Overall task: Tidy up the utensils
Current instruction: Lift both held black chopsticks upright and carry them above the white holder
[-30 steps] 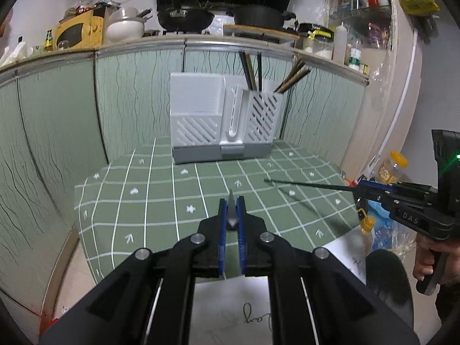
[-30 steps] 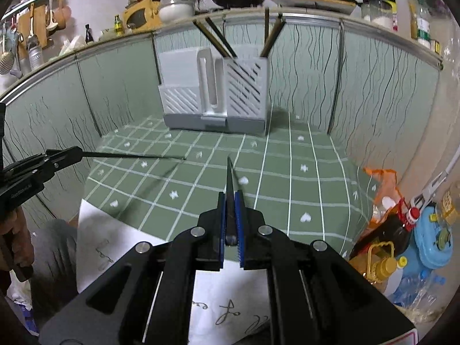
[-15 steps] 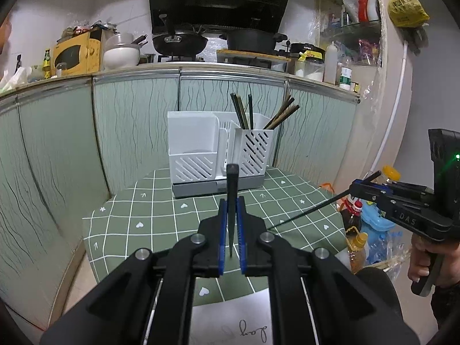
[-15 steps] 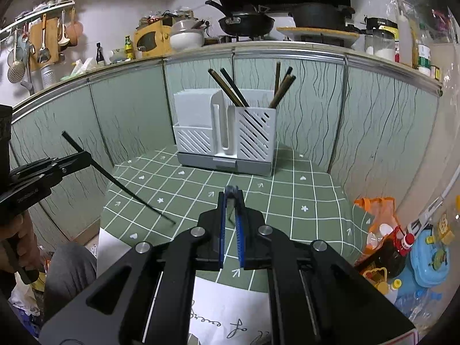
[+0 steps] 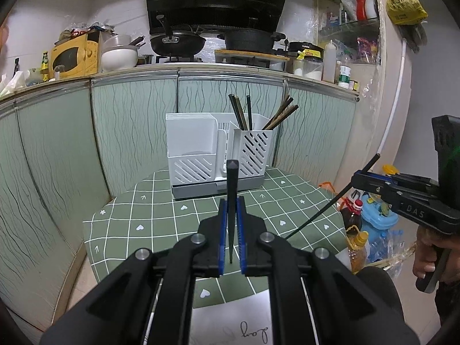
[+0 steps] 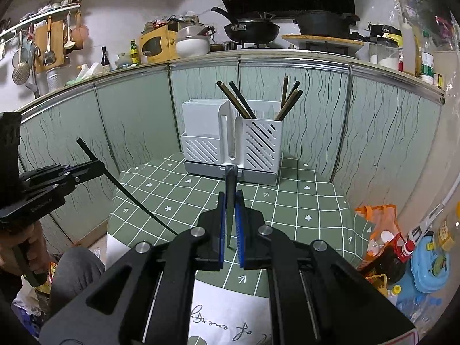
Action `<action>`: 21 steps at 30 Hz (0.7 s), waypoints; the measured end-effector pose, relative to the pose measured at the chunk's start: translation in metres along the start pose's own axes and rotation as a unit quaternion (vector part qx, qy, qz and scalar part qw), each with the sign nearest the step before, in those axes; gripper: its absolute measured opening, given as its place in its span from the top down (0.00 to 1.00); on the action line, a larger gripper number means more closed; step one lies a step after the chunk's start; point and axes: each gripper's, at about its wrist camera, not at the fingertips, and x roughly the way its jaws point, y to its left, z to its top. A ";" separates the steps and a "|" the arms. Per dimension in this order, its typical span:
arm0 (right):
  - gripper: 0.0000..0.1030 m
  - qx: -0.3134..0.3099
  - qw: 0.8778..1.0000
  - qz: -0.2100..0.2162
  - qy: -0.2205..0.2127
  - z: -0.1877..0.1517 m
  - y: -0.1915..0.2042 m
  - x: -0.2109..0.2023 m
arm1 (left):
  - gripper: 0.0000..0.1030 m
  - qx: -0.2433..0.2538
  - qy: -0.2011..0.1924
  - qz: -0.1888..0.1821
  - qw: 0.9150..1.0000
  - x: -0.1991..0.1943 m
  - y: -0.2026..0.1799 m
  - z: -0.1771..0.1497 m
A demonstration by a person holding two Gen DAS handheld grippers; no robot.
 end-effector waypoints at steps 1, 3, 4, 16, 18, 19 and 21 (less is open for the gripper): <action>0.94 0.002 1.000 0.001 0.000 0.000 -0.001 0.001 | 0.94 0.000 0.000 0.000 1.000 0.000 0.000 0.000; 0.94 0.003 1.000 0.001 0.000 0.001 -0.002 0.002 | 0.94 -0.001 0.000 -0.001 1.000 0.000 0.000 0.000; 0.94 0.004 1.000 0.002 -0.001 0.002 -0.001 0.002 | 0.94 -0.001 0.000 -0.001 1.000 0.000 0.000 0.001; 0.94 -0.004 1.000 0.010 0.003 0.012 0.003 0.011 | 0.94 0.003 -0.002 0.010 1.000 0.014 0.000 0.016; 0.94 -0.006 1.000 0.010 0.001 0.017 0.004 0.012 | 0.94 0.007 -0.005 0.007 1.000 0.016 -0.002 0.021; 0.94 -0.007 1.000 0.010 0.001 0.019 0.004 0.012 | 0.94 0.008 -0.006 0.006 1.000 0.017 -0.002 0.024; 0.94 -0.011 1.000 0.008 -0.003 0.027 0.004 0.012 | 0.94 0.011 -0.010 0.002 1.000 0.019 -0.005 0.033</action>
